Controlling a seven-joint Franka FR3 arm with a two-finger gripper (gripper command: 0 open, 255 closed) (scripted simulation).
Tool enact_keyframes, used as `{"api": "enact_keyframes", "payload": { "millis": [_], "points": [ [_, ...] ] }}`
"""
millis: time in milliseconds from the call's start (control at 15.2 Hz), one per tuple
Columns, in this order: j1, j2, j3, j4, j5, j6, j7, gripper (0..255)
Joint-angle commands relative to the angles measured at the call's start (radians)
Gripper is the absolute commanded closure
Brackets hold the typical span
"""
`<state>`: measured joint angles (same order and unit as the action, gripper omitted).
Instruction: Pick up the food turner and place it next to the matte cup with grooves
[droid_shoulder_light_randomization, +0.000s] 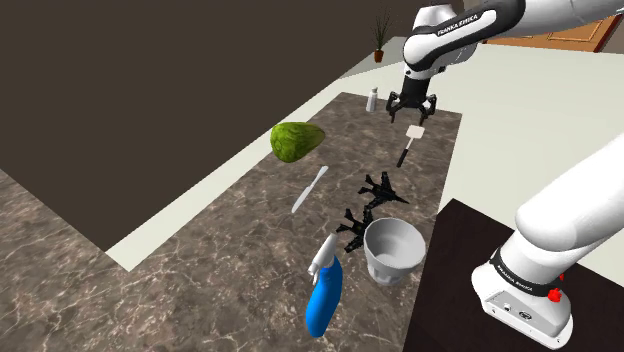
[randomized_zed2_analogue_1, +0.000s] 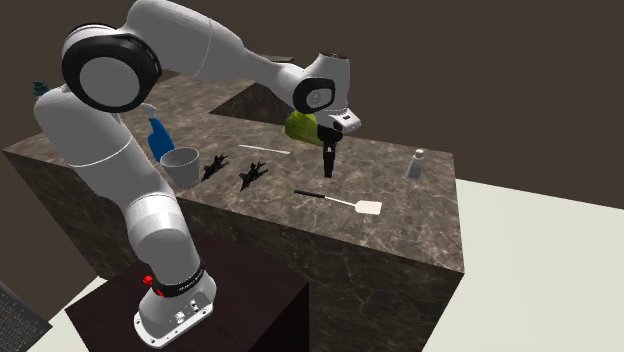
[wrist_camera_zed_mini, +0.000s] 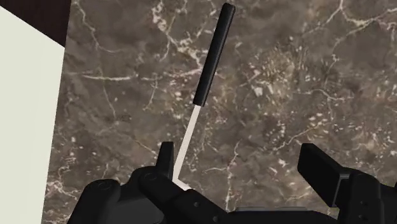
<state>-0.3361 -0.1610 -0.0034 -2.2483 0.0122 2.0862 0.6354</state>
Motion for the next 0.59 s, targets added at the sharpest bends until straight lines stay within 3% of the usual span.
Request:
{"api": "enact_keyframes", "payload": {
  "millis": [0, 198, 528],
  "points": [
    [-0.022, 0.042, -0.017, -0.002, 0.014, 0.027, 0.062, 0],
    [-0.052, 0.104, -0.043, -0.012, 0.040, 0.074, 0.145, 0],
    [-0.054, 0.137, -0.045, -0.041, 0.047, 0.133, 0.151, 0]
  ]
}}
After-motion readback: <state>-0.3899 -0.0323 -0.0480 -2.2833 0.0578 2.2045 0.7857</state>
